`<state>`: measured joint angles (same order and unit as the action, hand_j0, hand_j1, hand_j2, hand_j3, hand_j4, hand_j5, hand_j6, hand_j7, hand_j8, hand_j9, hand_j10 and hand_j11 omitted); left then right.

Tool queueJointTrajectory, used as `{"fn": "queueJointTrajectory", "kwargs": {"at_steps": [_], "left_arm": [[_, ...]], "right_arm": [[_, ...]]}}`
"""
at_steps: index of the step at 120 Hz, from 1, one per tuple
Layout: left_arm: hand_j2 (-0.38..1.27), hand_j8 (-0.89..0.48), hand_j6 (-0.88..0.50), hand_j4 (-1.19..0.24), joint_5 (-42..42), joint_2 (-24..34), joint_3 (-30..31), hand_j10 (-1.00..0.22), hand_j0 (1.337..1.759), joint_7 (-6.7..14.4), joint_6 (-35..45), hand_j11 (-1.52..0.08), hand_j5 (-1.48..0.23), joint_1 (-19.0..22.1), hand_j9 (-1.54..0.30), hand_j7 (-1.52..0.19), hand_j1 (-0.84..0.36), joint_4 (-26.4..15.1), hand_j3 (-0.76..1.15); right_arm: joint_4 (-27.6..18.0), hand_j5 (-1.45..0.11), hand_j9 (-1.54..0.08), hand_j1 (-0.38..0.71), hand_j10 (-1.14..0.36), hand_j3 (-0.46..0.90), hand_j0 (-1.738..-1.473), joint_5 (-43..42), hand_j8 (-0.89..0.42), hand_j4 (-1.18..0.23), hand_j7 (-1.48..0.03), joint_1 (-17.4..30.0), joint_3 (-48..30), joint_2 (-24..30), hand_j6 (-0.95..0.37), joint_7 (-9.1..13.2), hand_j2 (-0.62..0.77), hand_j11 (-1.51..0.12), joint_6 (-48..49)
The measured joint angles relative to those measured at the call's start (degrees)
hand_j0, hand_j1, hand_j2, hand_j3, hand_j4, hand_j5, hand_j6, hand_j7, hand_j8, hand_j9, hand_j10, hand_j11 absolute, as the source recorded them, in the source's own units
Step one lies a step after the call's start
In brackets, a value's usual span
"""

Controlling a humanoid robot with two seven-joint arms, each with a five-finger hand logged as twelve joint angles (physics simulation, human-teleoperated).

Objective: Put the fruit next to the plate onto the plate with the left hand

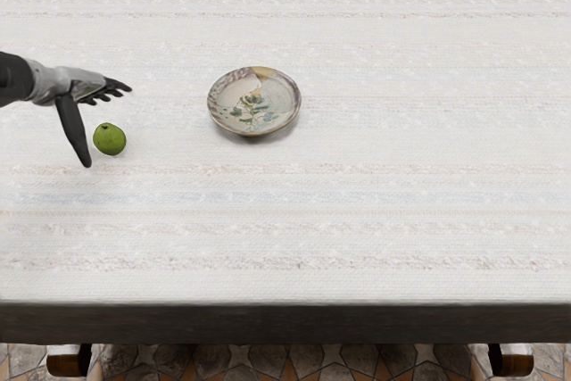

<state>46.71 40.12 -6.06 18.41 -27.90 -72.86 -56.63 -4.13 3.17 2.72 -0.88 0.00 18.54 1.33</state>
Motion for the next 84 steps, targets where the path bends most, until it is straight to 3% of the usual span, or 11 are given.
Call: {"fn": "queueJointTrajectory", "kwargs": {"at_steps": [33, 43, 84], "left_arm": [[0.0, -0.02, -0.02, -0.02, 0.4, -3.9, 3.7, -0.02, 1.658, 0.5, 11.0, -0.02, -0.03, 1.0, -0.02, -0.03, 0.33, 0.7, 0.0], [0.0, -0.02, -0.02, -0.02, 0.4, -6.9, 5.0, -0.02, 1.658, 0.6, 12.0, -0.03, -0.03, 1.8, -0.03, -0.03, 0.33, 2.7, 0.0], [0.01, -0.04, -0.04, -0.04, 0.4, -8.3, 6.3, -0.04, 1.658, 0.7, 12.9, -0.05, -0.05, 2.6, -0.05, -0.05, 0.3, 7.8, 0.0]], "right_arm": [[0.0, 0.0, 0.0, -0.35, 0.0, 0.0, -1.658, 0.0, 0.0, 0.0, 0.0, 0.0, 0.0, 0.0, 0.0, 0.0, 0.0, 0.0, 0.0], [0.0, 0.0, 0.0, -0.35, 0.0, 0.0, -1.658, 0.0, 0.0, 0.0, 0.0, 0.0, 0.0, 0.0, 0.0, 0.0, 0.0, 0.0, 0.0], [0.0, 0.0, 0.0, -0.35, 0.0, 0.0, -1.658, 0.0, 0.0, 0.0, 0.0, 0.0, 0.0, 0.0, 0.0, 0.0, 0.0, 0.0, 0.0]]}}
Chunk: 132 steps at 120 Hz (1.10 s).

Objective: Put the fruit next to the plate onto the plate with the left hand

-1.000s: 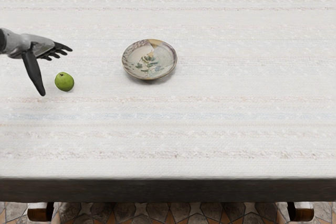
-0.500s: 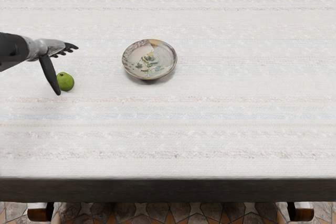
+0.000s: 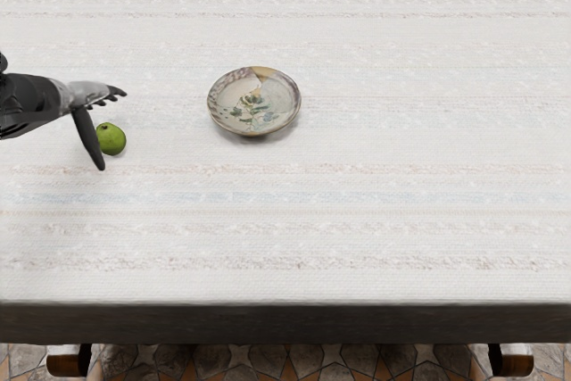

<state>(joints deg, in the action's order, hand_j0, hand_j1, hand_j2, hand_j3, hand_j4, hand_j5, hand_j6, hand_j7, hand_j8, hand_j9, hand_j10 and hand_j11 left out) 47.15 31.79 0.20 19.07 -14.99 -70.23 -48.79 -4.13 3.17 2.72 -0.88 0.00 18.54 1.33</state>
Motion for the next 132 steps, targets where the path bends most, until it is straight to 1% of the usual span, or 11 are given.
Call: {"fn": "queueJointTrajectory", "kwargs": {"at_steps": [20, 33, 44, 84, 93, 112, 132], "left_arm": [[0.02, -0.1, -0.1, -0.1, 0.0, -1.3, 2.0, -0.1, 1.658, 0.0, 1.5, -0.13, -0.13, -0.1, -0.13, -0.13, 0.23, 1.3, 0.0], [0.03, -0.15, -0.15, -0.15, 0.0, -1.6, 2.5, -0.14, 1.658, -0.1, 2.0, -0.18, -0.18, -0.1, -0.18, -0.18, 0.18, 1.5, 0.0], [0.03, -0.17, -0.17, -0.17, 0.0, -2.4, 2.7, -0.17, 1.658, -0.2, 2.3, -0.21, -0.21, -0.1, -0.21, -0.21, 0.15, 2.6, 0.0], [0.05, -0.22, -0.23, -0.22, 0.7, -3.2, 2.9, -0.22, 1.658, -0.7, 3.9, -0.29, -0.29, -0.1, -0.29, -0.29, 0.09, 3.5, 0.0], [0.05, -0.24, -0.24, -0.24, 0.7, -3.2, 2.9, -0.23, 1.658, -1.1, 3.9, -0.3, -0.3, 0.3, -0.3, -0.3, 0.07, 3.5, 0.0], [0.05, -0.25, -0.25, -0.25, 0.7, -3.0, 2.9, -0.25, 1.658, -1.8, 4.0, -0.32, -0.32, 0.8, -0.32, -0.32, 0.06, 3.4, 0.0], [0.05, -0.26, -0.26, -0.26, 0.7, -2.4, 2.8, -0.26, 1.658, -2.0, 5.4, -0.33, -0.33, 1.0, -0.33, -0.33, 0.04, 2.4, 0.0]], "right_arm": [[0.0, 0.0, 0.0, -0.35, 0.0, 0.0, -1.658, 0.0, 0.0, 0.0, 0.0, 0.0, 0.0, 0.0, 0.0, 0.0, 0.0, 0.0, 0.0], [0.0, 0.0, 0.0, -0.35, 0.0, 0.0, -1.658, 0.0, 0.0, 0.0, 0.0, 0.0, 0.0, 0.0, 0.0, 0.0, 0.0, 0.0, 0.0], [0.0, 0.0, 0.0, -0.35, 0.0, 0.0, -1.658, 0.0, 0.0, 0.0, 0.0, 0.0, 0.0, 0.0, 0.0, 0.0, 0.0, 0.0, 0.0], [0.0, 0.0, 0.0, -0.35, 0.0, 0.0, -1.658, 0.0, 0.0, 0.0, 0.0, 0.0, 0.0, 0.0, 0.0, 0.0, 0.0, 0.0, 0.0], [0.0, 0.0, 0.0, -0.35, 0.0, 0.0, -1.658, 0.0, 0.0, 0.0, 0.0, 0.0, 0.0, 0.0, 0.0, 0.0, 0.0, 0.0, 0.0], [0.0, 0.0, 0.0, -0.35, 0.0, 0.0, -1.658, 0.0, 0.0, 0.0, 0.0, 0.0, 0.0, 0.0, 0.0, 0.0, 0.0, 0.0, 0.0], [0.0, 0.0, 0.0, -0.35, 0.0, 0.0, -1.658, 0.0, 0.0, 0.0, 0.0, 0.0, 0.0, 0.0, 0.0, 0.0, 0.0, 0.0, 0.0]]}}
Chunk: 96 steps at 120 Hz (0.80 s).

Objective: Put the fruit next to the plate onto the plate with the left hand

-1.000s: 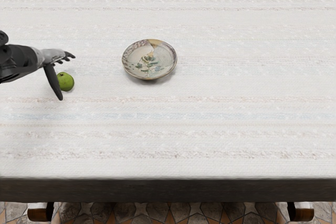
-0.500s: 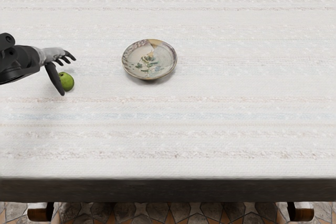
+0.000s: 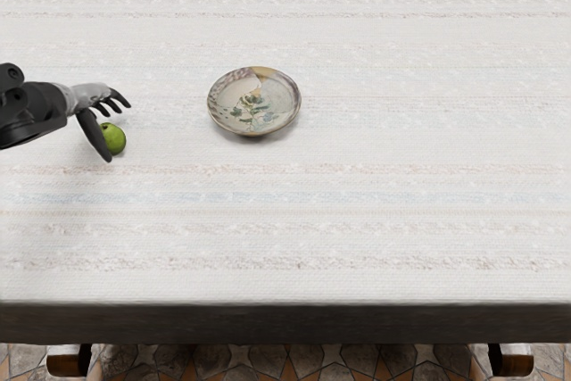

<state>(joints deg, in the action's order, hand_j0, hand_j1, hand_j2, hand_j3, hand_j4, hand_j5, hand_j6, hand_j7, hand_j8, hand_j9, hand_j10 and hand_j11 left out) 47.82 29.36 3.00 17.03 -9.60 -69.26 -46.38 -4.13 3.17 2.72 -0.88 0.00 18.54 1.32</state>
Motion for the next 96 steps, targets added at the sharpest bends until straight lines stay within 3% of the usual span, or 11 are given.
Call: {"fn": "queueJointTrajectory", "kwargs": {"at_steps": [96], "left_arm": [[0.1, -0.41, -0.41, -0.41, 0.0, 0.6, 0.5, -0.41, 1.658, -0.4, 2.3, -0.53, -0.53, 0.8, -0.53, -0.53, -0.13, -0.9, 0.0]], "right_arm": [[0.0, 0.0, 0.0, -0.35, 0.0, 0.0, -1.658, 0.0, 0.0, 0.0, 0.0, 0.0, 0.0, 0.0, 0.0, 0.0, 0.0, 0.0, 0.0]]}}
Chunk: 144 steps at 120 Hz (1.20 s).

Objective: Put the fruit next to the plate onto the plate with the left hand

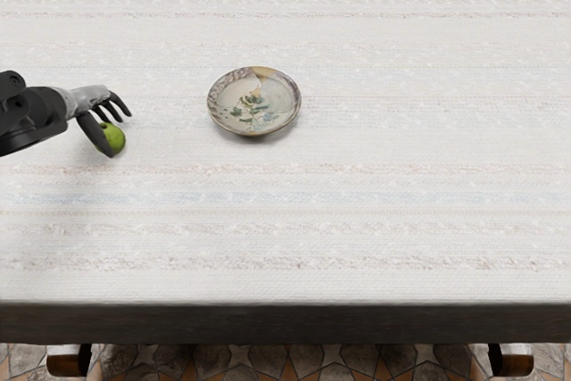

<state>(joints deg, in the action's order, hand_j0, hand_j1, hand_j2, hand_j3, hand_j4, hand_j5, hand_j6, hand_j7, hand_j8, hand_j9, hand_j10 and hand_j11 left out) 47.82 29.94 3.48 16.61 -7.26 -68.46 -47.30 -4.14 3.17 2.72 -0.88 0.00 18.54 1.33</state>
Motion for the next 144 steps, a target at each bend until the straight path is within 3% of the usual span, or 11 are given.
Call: {"fn": "queueJointTrajectory", "kwargs": {"at_steps": [42, 77, 92, 111, 117, 120, 125, 129, 140, 144], "left_arm": [[0.12, -0.5, -0.51, -0.51, 0.0, 1.0, 0.0, -0.51, 1.657, 0.0, 0.0, -0.66, -0.66, 0.0, -0.66, -0.66, -0.24, -1.1, 0.0], [0.34, -0.52, -0.53, -0.61, 0.0, 1.1, 0.1, -0.6, 1.656, 0.2, -0.1, -0.79, -0.79, 0.0, -0.79, -0.79, -0.26, -1.4, 0.0], [0.36, -0.48, -0.49, -0.66, 0.0, 1.0, 0.3, -0.64, 1.654, 0.2, 0.0, -0.87, -0.84, 0.1, -0.87, -0.85, -0.27, -1.4, 0.0], [0.27, -0.43, -0.44, -0.71, 0.0, 0.9, 0.5, -0.68, 1.648, 0.2, -0.1, -0.96, -0.9, 0.2, -0.96, -0.93, -0.26, -1.4, 0.0], [0.16, -0.41, -0.42, -0.73, 0.0, 0.8, 0.5, -0.68, 1.645, 0.2, -0.1, -1.0, -0.91, 0.6, -1.0, -0.96, -0.24, -1.4, 0.0], [0.25, -0.4, -0.42, -0.74, -0.1, 0.8, 0.4, -0.69, 1.645, 0.2, -0.1, -1.02, -0.92, 0.7, -1.01, -0.97, -0.26, -1.4, 0.0], [0.23, -0.38, -0.39, -0.75, -0.1, 0.8, 0.4, -0.7, 1.645, 0.2, -0.1, -1.04, -0.93, 0.7, -1.03, -0.99, -0.28, -1.4, 0.0], [0.36, -0.36, -0.36, -0.75, -0.1, 0.8, 0.5, -0.71, 1.645, 0.2, -0.1, -1.05, -0.95, 0.7, -1.04, -1.0, -0.32, -1.4, 0.0], [0.36, -0.32, -0.29, -0.69, -0.2, 0.9, 0.5, -0.69, 1.642, 0.3, -0.3, -1.1, -1.02, 0.7, -1.1, -1.06, -0.36, -1.4, 0.0], [0.47, -0.3, -0.27, -0.67, -0.3, 1.0, 0.5, -0.68, 1.641, 0.3, -0.3, -1.12, -1.06, 0.7, -1.12, -1.08, -0.39, -1.4, 0.0]], "right_arm": [[0.0, 0.0, 0.0, -0.35, 0.0, 0.0, -1.658, 0.0, 0.0, 0.0, 0.0, 0.0, 0.0, 0.0, 0.0, 0.0, 0.0, 0.0, 0.0], [0.0, 0.0, 0.0, -0.35, 0.0, 0.0, -1.658, 0.0, 0.0, 0.0, 0.0, 0.0, 0.0, 0.0, 0.0, 0.0, 0.0, 0.0, 0.0], [0.0, 0.0, 0.0, -0.35, 0.0, 0.0, -1.658, 0.0, 0.0, 0.0, 0.0, 0.0, 0.0, 0.0, 0.0, 0.0, 0.0, 0.0, 0.0], [0.0, 0.0, 0.0, -0.35, 0.0, 0.0, -1.658, 0.0, 0.0, 0.0, 0.0, 0.0, 0.0, 0.0, 0.0, 0.0, 0.0, 0.0, 0.0], [0.0, 0.0, 0.0, -0.35, 0.0, 0.0, -1.658, 0.0, 0.0, 0.0, 0.0, 0.0, 0.0, 0.0, 0.0, 0.0, 0.0, 0.0, 0.0], [0.0, 0.0, 0.0, -0.35, 0.0, 0.0, -1.658, 0.0, 0.0, 0.0, 0.0, 0.0, 0.0, 0.0, 0.0, 0.0, 0.0, 0.0, 0.0], [0.0, 0.0, 0.0, -0.35, 0.0, 0.0, -1.658, 0.0, 0.0, 0.0, 0.0, 0.0, 0.0, 0.0, 0.0, 0.0, 0.0, 0.0, 0.0], [0.0, 0.0, 0.0, -0.35, 0.0, 0.0, -1.658, 0.0, 0.0, 0.0, 0.0, 0.0, 0.0, 0.0, 0.0, 0.0, 0.0, 0.0, 0.0], [0.0, 0.0, 0.0, -0.35, 0.0, 0.0, -1.658, 0.0, 0.0, 0.0, 0.0, 0.0, 0.0, 0.0, 0.0, 0.0, 0.0, 0.0, 0.0], [0.0, 0.0, 0.0, -0.35, 0.0, 0.0, -1.658, 0.0, 0.0, 0.0, 0.0, 0.0, 0.0, 0.0, 0.0, 0.0, 0.0, 0.0, 0.0]]}}
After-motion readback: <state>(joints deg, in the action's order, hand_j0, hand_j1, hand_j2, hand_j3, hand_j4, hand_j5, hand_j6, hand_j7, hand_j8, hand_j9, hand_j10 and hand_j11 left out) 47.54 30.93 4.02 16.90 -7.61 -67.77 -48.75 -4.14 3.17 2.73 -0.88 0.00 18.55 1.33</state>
